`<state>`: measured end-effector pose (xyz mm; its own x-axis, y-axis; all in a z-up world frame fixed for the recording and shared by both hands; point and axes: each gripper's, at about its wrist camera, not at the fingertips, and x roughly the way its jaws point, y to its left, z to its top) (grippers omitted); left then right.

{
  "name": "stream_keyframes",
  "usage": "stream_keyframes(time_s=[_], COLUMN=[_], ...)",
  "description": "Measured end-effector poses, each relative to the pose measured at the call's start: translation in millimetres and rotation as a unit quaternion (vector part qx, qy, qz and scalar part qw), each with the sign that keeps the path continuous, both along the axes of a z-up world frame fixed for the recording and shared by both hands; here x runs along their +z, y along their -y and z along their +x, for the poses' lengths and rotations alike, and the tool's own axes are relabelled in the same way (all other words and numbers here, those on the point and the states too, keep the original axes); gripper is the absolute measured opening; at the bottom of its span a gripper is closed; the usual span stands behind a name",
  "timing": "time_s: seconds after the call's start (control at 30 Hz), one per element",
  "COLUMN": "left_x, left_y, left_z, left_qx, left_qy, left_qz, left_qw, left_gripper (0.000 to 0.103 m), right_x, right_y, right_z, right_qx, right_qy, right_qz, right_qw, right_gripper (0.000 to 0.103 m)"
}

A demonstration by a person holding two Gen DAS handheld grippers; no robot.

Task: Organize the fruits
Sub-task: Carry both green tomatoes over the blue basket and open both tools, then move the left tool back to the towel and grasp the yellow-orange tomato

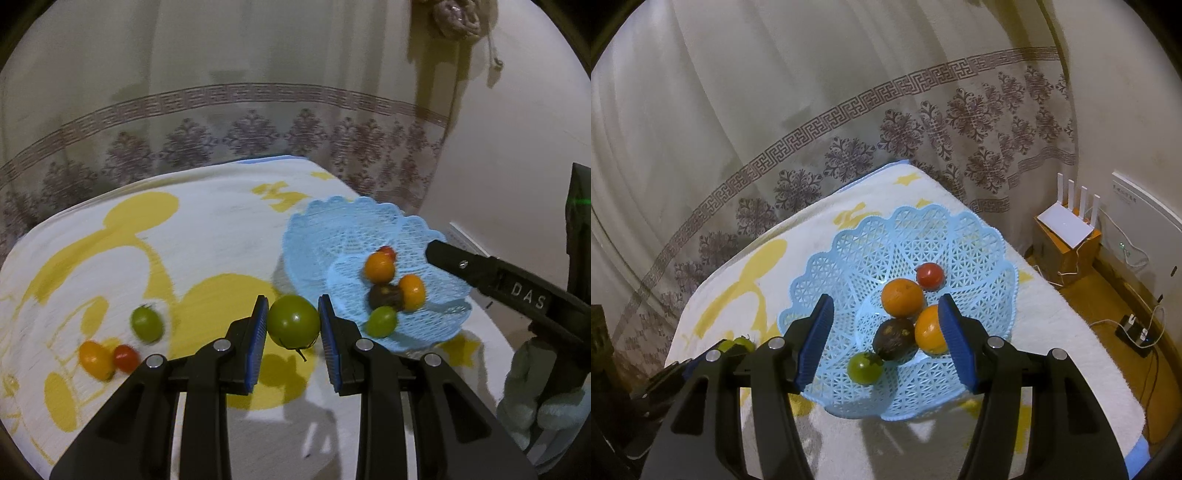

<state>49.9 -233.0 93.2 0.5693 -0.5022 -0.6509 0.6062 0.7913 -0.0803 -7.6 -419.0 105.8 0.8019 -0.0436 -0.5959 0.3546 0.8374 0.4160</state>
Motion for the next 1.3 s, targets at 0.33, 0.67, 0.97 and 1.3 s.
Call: stream_keyframes(time_s=[0.33,0.67,0.97,1.3], left_x=[-6,-10,-4,-2], left_y=[36,23,5,-4], left_z=[6,12,10,8], left_qx=[-0.037,-0.025,0.003,0.02], left_qy=[0.005,0.019,0.03,0.035], left_qz=[-0.009,-0.038,-0.034,-0.022], left_qw=[0.9993,0.9988,0.999,0.9989], left_gripper=[0.028,0.067,0.074,0.084], right_x=[3,2,-1,-2], right_y=[9,9,2,-1], right_z=[-4,-4,-1,-1], right_qx=[-0.018,-0.019,-0.011,-0.011], right_qy=[0.003,0.001,-0.003,-0.003], right_qz=[0.0,0.0,-0.004,-0.003], right_qw=[1.0,1.0,1.0,1.0], right_gripper=[0.061,0.061,0.061,0.061])
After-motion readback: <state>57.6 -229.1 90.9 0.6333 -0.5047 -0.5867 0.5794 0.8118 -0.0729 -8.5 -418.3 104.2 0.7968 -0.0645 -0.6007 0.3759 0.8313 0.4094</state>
